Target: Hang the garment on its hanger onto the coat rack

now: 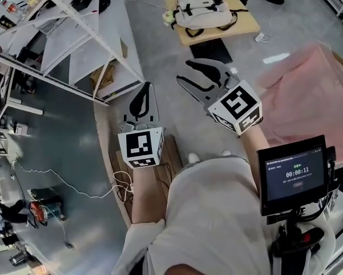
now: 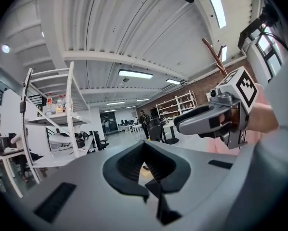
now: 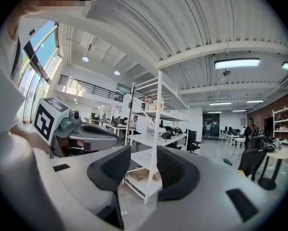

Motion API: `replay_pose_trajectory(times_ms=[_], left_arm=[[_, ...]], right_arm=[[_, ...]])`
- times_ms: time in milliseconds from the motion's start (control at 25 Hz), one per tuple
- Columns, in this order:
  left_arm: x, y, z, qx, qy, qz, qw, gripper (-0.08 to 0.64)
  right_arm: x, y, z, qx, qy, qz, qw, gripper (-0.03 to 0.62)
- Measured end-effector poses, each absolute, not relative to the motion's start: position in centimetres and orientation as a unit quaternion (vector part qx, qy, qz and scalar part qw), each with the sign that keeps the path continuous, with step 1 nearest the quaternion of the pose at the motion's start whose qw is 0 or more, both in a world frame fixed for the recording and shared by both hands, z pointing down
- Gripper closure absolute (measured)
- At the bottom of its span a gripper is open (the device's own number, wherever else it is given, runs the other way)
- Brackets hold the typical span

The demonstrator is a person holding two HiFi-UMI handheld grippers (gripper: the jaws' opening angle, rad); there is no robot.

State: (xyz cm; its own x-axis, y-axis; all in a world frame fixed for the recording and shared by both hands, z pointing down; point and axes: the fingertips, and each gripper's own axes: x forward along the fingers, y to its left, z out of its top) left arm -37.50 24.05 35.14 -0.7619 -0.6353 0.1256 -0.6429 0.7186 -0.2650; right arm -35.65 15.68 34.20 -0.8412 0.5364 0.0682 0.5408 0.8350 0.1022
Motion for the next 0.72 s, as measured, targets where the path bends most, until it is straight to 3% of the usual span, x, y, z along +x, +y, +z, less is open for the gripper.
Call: replay_pose_trajectory(times_ms=[720], left_arm=[[-38.7,19.4,34.3,0.36,-0.923,0.138,-0.004,0.554]], right_arm=[[-37.1,13.2,33.2,-0.295,-0.953,-0.069,0.007,0.413]])
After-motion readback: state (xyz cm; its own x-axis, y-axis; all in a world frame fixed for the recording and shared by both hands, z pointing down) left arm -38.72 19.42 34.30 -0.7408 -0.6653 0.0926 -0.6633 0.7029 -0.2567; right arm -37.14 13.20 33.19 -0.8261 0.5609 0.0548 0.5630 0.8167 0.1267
